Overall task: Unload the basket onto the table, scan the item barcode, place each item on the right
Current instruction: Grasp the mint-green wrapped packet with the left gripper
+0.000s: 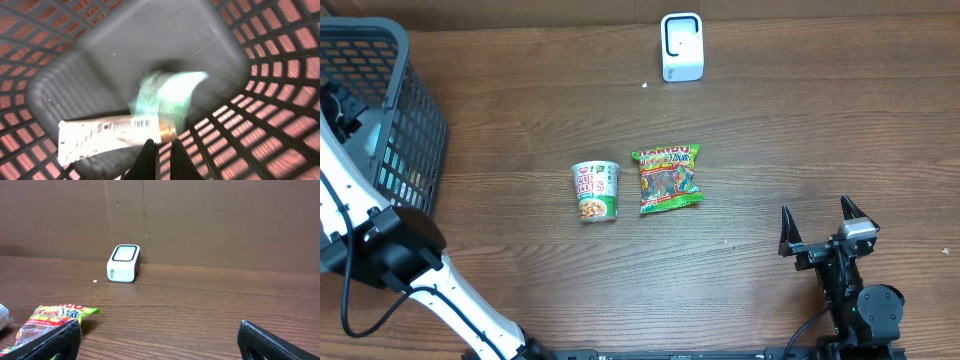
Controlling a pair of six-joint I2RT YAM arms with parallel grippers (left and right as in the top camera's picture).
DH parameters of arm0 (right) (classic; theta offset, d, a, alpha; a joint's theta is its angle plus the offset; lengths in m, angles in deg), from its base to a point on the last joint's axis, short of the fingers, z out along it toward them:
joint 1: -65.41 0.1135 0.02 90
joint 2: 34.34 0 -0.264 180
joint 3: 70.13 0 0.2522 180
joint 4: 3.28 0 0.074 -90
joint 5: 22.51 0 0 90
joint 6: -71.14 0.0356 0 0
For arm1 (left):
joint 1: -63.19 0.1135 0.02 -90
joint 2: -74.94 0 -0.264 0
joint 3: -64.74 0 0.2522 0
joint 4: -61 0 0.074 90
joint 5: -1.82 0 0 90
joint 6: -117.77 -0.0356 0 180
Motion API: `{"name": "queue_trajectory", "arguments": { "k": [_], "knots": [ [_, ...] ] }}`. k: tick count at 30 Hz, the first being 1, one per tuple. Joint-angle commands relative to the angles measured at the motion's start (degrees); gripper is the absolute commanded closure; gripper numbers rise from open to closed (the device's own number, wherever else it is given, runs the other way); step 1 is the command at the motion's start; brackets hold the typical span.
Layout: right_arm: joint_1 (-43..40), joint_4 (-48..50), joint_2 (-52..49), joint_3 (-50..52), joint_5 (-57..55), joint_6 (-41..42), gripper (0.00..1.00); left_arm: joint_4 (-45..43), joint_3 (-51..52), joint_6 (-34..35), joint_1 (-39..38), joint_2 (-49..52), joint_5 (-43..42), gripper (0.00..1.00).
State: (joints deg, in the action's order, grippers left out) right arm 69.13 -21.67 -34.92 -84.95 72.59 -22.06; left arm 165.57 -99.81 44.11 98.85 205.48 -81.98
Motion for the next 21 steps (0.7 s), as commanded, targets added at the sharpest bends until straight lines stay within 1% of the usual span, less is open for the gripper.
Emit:
{"name": "queue_trajectory", "arguments": {
  "k": [1,4,8,9,10,11,13,15,17,21],
  "knots": [
    [-0.37,0.24,0.42,0.59,-0.33,0.15,0.00,0.74,-0.24,-1.73,0.31,-0.68,-3.34,0.96],
    [-0.37,0.24,0.42,0.59,-0.35,0.15,0.00,0.22,-0.26,-2.21,0.09,-4.61,-5.20,0.96],
    [-0.39,0.24,0.42,0.59,-0.33,0.15,0.00,-3.52,-0.26,-2.49,-0.11,-13.62,-3.87,0.96],
    [-0.37,0.24,0.42,0.59,-0.35,0.15,0.00,-4.66,-0.26,-2.84,-0.04,-15.15,-3.21,0.80],
    [-0.37,0.24,0.42,0.59,-0.35,0.15,0.00,-5.42,-0.26,-2.91,0.00,-15.93,-2.54,0.61],
    [-0.37,0.24,0.42,0.59,-0.33,0.15,0.00,-6.40,-0.26,-3.13,0.04,-16.61,-1.60,0.40],
    [-0.39,0.24,0.42,0.59,-0.33,0.15,0.00,-7.56,-0.24,-3.08,0.07,-16.79,-0.13,0.12],
    [-0.37,0.24,0.42,0.59,-0.33,0.15,0.00,-7.96,-0.24,-2.89,0.07,-15.67,0.17,0.00],
    [-0.37,0.24,0.42,0.59,-0.33,0.15,0.00,-7.45,-0.24,-0.37,0.13,-13.60,0.46,0.00],
    [-0.37,0.24,0.42,0.59,-0.33,0.15,0.00,-5.33,-0.24,7.61,0.52,-7.48,1.27,0.00]
  ]
}}
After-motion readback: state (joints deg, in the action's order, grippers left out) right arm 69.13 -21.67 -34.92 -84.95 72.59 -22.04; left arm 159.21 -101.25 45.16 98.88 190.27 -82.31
